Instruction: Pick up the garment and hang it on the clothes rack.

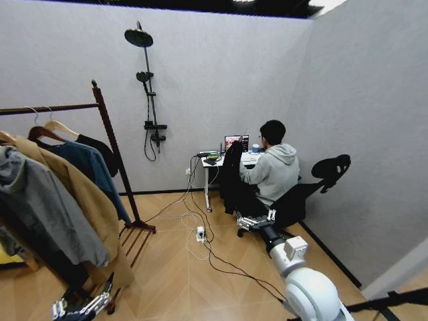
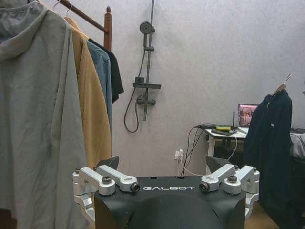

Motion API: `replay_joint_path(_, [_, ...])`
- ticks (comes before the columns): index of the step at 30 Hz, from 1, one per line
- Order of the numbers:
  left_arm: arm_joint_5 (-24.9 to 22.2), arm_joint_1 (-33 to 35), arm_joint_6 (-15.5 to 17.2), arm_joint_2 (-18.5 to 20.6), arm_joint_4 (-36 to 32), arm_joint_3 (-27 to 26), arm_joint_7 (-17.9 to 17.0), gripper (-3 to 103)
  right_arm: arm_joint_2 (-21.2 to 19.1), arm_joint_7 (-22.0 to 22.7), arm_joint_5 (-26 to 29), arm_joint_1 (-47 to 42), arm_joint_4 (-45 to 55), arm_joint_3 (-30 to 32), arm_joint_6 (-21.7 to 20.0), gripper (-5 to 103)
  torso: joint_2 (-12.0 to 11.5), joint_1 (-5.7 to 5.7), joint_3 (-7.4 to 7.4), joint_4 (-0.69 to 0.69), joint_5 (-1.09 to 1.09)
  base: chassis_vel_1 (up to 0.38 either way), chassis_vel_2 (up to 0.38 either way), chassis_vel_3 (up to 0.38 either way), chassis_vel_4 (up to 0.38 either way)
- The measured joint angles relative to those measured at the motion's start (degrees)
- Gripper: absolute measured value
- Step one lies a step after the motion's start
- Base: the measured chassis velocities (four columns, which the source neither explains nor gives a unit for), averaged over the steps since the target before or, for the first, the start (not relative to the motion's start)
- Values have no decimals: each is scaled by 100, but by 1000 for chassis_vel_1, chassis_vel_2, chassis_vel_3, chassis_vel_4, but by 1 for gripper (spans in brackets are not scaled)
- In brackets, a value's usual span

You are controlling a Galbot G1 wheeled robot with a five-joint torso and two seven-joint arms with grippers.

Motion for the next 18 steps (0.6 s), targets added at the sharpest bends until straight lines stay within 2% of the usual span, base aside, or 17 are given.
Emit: replay_joint_path(18, [0,0,0,0,0,0,0,100,15,-23,-14,-19,2,-34,43,100,1,-2,-1,0,2,228,-220,-223,235])
